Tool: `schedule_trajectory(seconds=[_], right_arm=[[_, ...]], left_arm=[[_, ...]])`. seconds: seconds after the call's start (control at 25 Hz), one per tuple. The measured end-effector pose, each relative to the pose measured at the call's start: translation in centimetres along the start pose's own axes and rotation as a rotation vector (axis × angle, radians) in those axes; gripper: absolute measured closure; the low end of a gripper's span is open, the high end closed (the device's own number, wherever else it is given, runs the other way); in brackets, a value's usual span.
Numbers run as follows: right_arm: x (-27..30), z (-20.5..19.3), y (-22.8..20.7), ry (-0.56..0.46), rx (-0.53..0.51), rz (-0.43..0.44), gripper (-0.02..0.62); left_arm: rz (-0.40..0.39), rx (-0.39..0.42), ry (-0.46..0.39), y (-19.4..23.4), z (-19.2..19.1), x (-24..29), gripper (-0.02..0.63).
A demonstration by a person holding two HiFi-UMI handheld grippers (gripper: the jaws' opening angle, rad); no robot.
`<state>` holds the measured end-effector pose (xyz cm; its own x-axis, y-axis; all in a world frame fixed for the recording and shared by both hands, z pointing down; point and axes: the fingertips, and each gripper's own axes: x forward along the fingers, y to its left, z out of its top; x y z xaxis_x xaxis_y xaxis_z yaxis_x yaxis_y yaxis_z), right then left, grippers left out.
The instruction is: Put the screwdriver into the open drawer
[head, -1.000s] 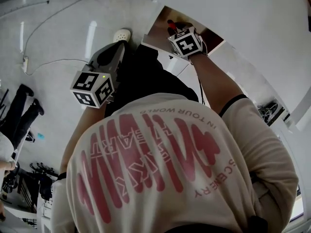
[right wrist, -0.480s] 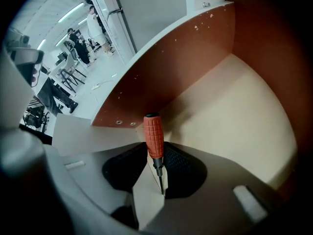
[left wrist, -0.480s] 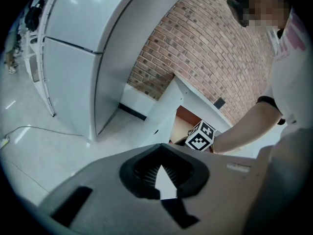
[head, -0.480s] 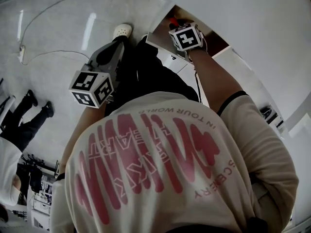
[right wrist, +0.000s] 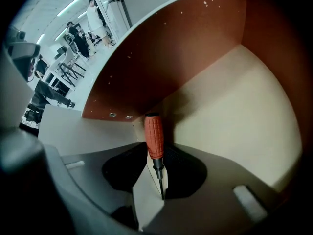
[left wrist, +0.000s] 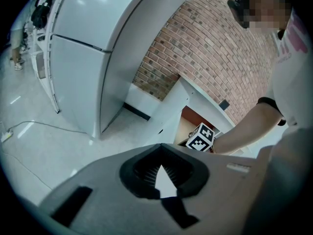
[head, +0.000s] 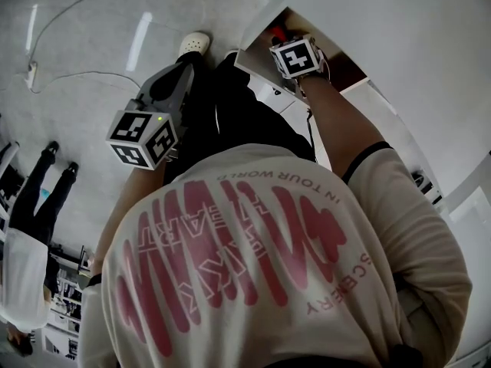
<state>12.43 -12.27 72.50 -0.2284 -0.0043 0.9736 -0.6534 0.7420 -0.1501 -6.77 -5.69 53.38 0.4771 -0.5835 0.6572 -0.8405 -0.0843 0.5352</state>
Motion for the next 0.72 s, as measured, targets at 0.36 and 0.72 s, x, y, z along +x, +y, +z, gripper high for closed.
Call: schedule_trajectory(seconds=[0.36,0.72], right_arm=[[0.49,-0.07,0.22,0.009,0.005,0.007,0.477],[0.33,-0.17,0.16,-0.028,0.022,-0.013,0.474]], left_arm=[[0.007,-0.011,0.0,0.16,-0.44,-0.09,0.603],[0.012,-0.019,-0.01,0.1,-0.6,-0.09,0.603]])
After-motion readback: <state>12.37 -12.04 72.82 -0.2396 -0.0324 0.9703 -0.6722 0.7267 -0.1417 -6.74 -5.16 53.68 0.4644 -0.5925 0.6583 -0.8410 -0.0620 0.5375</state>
